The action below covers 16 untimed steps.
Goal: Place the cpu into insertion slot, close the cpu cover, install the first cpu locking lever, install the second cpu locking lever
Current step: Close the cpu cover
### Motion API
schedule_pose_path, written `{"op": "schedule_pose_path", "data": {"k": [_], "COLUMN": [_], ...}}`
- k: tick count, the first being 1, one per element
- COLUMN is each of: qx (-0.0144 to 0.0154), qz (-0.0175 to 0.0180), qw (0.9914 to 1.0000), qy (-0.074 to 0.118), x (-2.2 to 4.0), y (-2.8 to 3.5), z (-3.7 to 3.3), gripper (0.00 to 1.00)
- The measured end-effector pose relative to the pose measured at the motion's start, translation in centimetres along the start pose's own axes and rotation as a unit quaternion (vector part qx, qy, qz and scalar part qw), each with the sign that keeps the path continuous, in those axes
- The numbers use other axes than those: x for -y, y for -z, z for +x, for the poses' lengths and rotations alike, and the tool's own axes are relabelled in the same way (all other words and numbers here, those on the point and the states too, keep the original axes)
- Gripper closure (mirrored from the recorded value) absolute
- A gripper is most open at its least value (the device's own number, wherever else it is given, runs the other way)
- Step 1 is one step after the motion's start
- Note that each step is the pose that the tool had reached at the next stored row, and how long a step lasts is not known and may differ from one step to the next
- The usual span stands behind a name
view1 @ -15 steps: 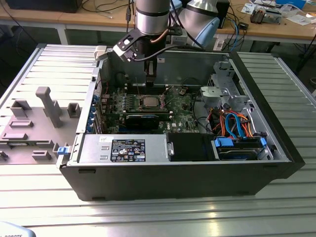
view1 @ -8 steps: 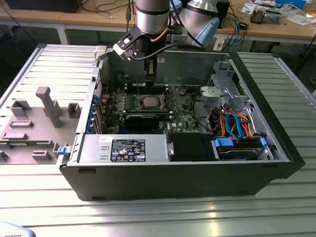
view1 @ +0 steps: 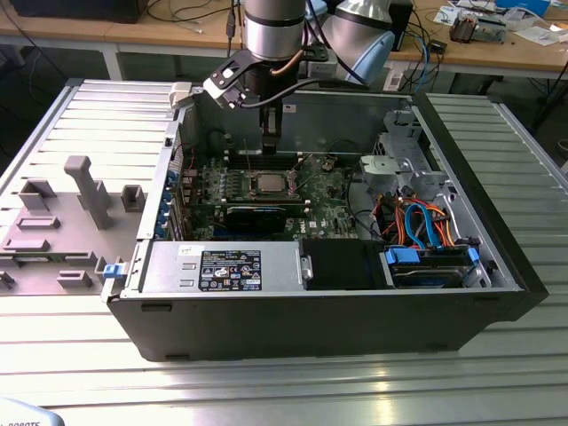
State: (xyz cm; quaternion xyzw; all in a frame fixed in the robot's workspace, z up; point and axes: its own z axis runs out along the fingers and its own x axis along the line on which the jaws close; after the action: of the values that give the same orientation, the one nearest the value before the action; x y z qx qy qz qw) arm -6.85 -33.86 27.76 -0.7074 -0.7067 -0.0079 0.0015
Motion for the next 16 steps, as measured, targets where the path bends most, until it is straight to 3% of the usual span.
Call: {"op": "schedule_pose_path", "data": {"k": [6, 10, 16], "qx": [-0.0001, 0.0001, 0.0001], "qz": [-0.0001, -0.0001, 0.0000], "qw": [1.00000, 1.00000, 1.00000], "qy": [0.000, 0.000, 0.000], "x": [-0.01, -0.02, -0.02], "y": [0.15, 0.64, 0.67], "z": [0.01, 0.01, 0.01], "gripper": [0.89, 0.89, 0.89]}}
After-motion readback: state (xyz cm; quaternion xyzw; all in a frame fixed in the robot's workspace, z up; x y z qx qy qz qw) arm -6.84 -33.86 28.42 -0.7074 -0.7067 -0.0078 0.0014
